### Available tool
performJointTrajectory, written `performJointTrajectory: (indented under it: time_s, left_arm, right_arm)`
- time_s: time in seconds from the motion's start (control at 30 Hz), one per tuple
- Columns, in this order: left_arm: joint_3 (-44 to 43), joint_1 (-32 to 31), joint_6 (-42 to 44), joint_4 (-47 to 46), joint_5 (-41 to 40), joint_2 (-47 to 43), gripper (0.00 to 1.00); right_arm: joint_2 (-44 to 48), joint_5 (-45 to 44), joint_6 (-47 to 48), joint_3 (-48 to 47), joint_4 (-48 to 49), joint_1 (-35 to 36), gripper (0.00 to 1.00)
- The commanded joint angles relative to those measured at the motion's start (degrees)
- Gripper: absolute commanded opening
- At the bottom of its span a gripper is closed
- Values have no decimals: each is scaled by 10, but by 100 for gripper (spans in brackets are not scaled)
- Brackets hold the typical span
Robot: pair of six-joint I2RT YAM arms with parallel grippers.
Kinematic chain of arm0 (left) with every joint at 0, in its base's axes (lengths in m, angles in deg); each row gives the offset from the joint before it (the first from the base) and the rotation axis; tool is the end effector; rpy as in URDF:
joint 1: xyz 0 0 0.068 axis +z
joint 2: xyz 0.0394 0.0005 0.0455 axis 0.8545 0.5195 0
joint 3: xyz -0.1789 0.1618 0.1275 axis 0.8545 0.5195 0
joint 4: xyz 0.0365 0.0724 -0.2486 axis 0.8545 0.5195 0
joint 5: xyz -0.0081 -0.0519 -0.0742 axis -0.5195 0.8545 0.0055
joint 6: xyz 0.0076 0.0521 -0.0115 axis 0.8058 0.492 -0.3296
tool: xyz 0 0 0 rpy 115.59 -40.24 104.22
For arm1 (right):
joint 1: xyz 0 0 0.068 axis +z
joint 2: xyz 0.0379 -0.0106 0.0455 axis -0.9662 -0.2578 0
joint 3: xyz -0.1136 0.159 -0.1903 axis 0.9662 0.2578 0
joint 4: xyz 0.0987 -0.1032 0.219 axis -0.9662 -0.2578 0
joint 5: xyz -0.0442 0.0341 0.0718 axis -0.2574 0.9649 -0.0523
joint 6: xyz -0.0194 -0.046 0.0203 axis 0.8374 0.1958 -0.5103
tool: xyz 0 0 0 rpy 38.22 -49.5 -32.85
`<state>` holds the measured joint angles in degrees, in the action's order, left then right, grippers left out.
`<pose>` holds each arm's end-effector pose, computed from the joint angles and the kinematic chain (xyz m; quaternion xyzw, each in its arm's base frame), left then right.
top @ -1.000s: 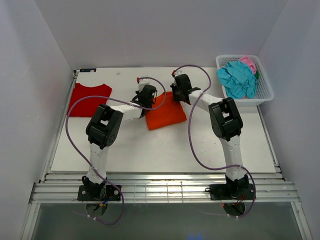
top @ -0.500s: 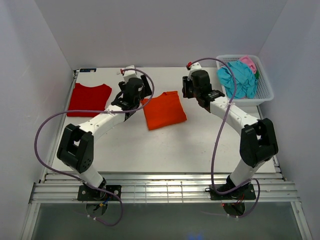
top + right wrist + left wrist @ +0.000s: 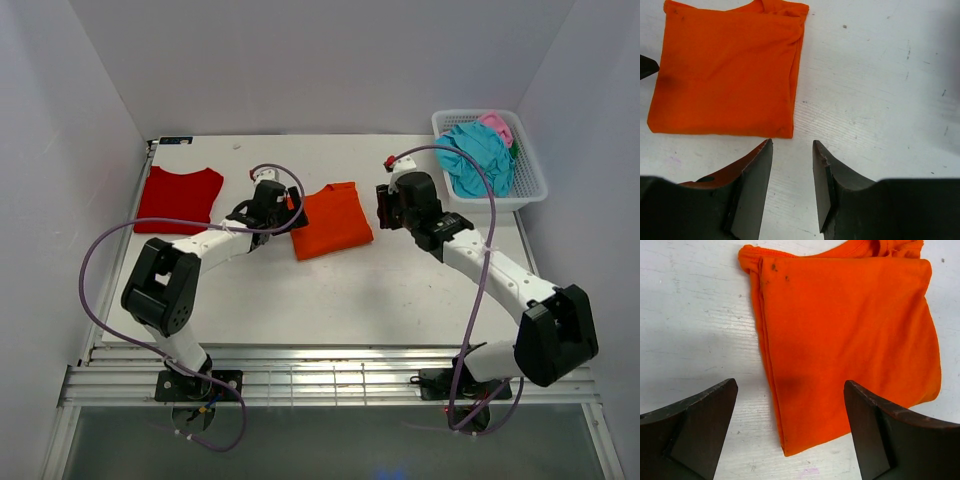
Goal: Fold and stack the t-shirts
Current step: Fold the long partially folded tshirt into a neat square
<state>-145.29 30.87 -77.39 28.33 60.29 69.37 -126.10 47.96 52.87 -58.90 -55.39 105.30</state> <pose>0.3290 -0.1664 0.1988 -0.0899 0.9086 -0.1354 0.3849 0.2793 0.1547 0.2892 -0.1337 0.8510 0.0739 0.5025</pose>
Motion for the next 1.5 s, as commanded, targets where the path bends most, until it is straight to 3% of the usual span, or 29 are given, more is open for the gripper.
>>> performJointTrajectory:
  time_s: [0.0, 0.23, 0.6, 1.47]
  left_arm:
    - [23, 19, -18, -29, 41, -6, 98]
    - [77, 54, -45, -108, 133, 21, 98]
    - [82, 61, -84, -160, 207, 79, 98]
    - [57, 36, -106, -174, 214, 130, 98]
  right_arm:
    - [50, -15, 1, 13, 14, -1, 44]
    - [108, -28, 2, 35, -3, -1, 45]
    - [155, -32, -1, 47, -12, -1, 46]
    - [107, -19, -22, 74, 19, -1, 46]
